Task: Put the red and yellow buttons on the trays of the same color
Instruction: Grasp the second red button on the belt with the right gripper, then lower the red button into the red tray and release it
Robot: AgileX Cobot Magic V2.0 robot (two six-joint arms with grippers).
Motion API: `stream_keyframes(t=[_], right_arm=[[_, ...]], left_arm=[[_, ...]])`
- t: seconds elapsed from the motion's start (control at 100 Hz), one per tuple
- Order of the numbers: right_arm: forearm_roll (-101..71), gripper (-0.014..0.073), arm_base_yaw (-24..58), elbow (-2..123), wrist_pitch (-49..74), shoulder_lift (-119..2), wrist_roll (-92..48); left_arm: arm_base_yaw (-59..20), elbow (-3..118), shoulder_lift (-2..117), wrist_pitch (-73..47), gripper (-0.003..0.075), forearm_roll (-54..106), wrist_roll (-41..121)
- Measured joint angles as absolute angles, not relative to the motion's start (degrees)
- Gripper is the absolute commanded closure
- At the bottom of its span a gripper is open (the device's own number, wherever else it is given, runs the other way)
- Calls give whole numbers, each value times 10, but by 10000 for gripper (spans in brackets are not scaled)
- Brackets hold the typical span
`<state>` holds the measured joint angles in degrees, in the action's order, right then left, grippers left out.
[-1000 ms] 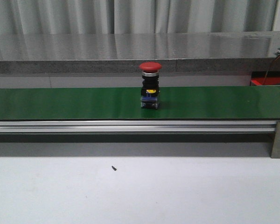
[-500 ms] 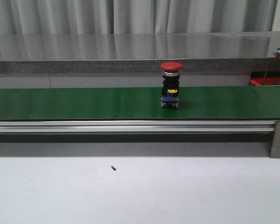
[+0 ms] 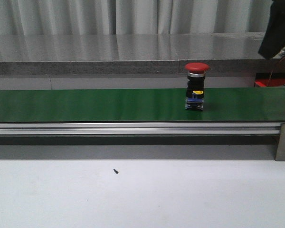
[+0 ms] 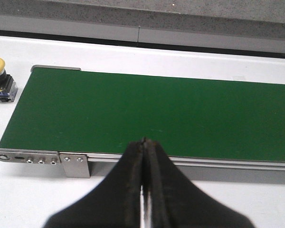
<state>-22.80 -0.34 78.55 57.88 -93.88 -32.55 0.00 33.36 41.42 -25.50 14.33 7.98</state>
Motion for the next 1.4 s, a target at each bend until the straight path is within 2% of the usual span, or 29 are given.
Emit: stream_keyframes(t=[0.25,0.64,0.74,0.86,0.93,1.21,1.4], right_arm=[[-228,49,66,783,543,-939,-329],[-228,53,88,783,500,-979,-329],[-228,142,88,783,487,-991,-329],[-224,384,88,783,484,-1001,-328],[-222,473,88,783,485,-1003,-325],[-214,491,84,827,525,-1005,-318],[-210,491,26,907,552,-1006,-317]], left_arm=[[0,334,414,-255,740,143,80],[0,334,414,-255,740,143,80],[0,334,414,-255,740,143,80],[0,334,414,-255,740,143,80],[0,334,414,-255,740,143,80],[0,334,414,-255,740,143,80],[-1,334,414,-255,740,143,80]])
